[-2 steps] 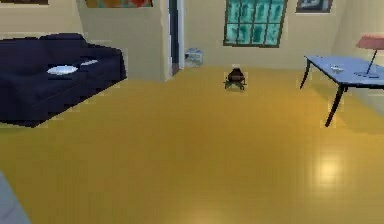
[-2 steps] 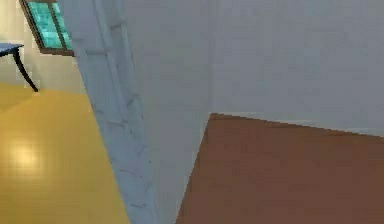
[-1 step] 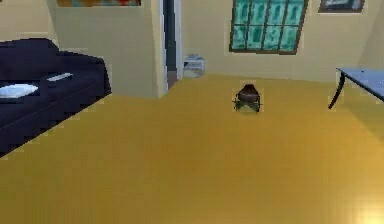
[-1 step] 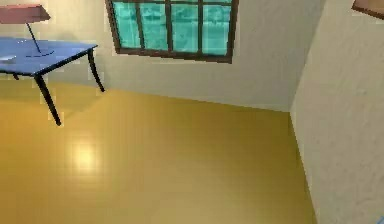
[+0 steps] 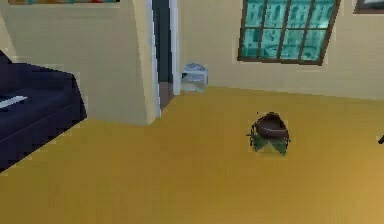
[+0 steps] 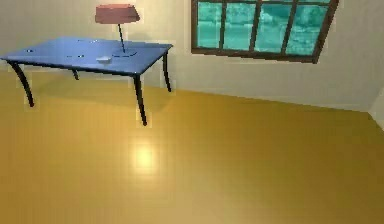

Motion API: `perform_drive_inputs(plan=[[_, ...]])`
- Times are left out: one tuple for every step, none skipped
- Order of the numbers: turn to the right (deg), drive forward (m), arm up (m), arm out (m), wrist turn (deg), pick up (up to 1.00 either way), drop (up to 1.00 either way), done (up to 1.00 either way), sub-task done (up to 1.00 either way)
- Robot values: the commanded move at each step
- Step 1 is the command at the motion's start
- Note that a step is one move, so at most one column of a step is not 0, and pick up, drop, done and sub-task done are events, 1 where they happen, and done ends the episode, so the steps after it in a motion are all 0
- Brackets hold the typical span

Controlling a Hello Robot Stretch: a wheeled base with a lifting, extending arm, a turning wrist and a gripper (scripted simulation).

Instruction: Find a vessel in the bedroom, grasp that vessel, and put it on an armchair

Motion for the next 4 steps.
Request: perform_drive_inputs(plan=[[0.0,1.0,0.0,0.0,0.0,0.0,0.0,0.0,0.0],[-3.0,0.0,0.0,0.0,0.0,0.0,0.0,0.0,0.0],[0.0,1.0,0.0,0.0,0.0,0.0,0.0,0.0,0.0],[0.0,0.8,0.0,0.0,0.0,0.0,0.0,0.0,0.0]])
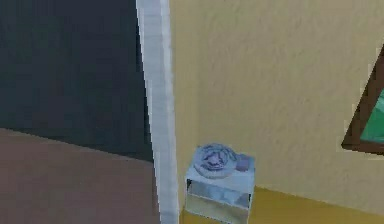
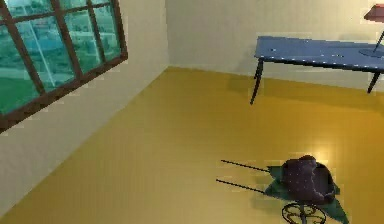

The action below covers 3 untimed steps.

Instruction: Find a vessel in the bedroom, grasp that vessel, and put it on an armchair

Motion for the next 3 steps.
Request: perform_drive_inputs(plan=[[-12.0,0.0,0.0,0.0,0.0,0.0,0.0,0.0,0.0],[0.0,0.4,0.0,0.0,0.0,0.0,0.0,0.0,0.0],[-45.0,0.0,0.0,0.0,0.0,0.0,0.0,0.0,0.0]])
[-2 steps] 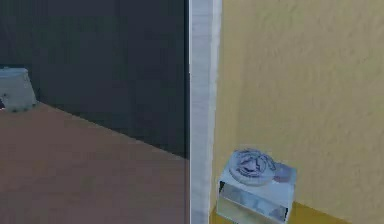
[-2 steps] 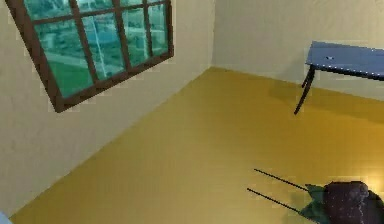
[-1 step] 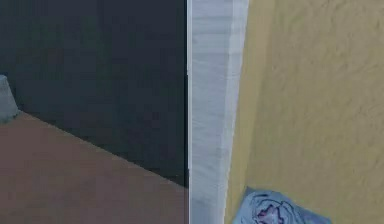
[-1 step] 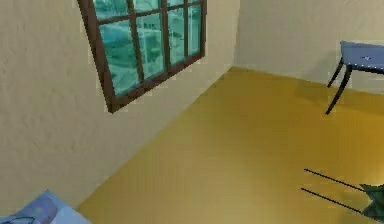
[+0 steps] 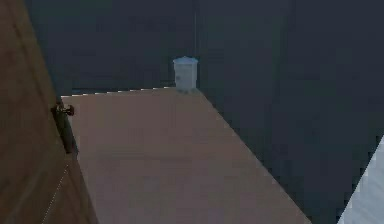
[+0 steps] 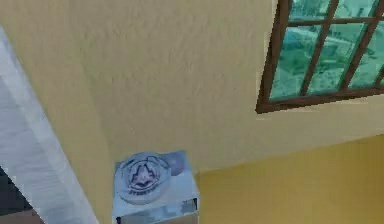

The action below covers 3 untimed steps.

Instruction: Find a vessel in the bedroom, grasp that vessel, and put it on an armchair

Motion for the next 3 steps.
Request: perform_drive_inputs(plan=[[-15.0,0.0,0.0,0.0,0.0,0.0,0.0,0.0,0.0],[0.0,1.0,0.0,0.0,0.0,0.0,0.0,0.0,0.0],[-3.0,0.0,0.0,0.0,0.0,0.0,0.0,0.0,0.0]])
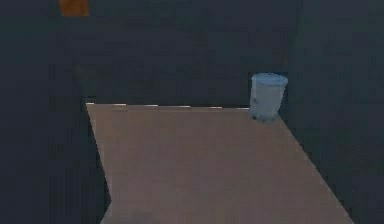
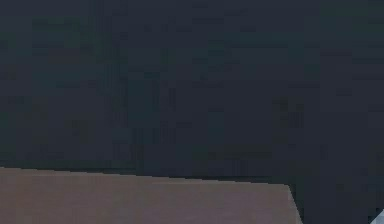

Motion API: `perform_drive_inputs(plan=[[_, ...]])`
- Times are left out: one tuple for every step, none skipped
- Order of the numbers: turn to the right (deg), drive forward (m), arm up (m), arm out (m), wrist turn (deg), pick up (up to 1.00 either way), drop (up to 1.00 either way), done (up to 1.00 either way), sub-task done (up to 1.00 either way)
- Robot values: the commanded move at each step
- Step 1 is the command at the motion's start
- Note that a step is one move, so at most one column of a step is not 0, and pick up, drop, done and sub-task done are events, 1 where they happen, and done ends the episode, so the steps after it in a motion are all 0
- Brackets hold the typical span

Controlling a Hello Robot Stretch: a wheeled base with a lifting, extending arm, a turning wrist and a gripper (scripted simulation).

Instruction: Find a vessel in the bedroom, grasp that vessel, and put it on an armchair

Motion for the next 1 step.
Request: perform_drive_inputs(plan=[[0.0,0.3,0.0,0.0,0.0,0.0,0.0,0.0,0.0]])
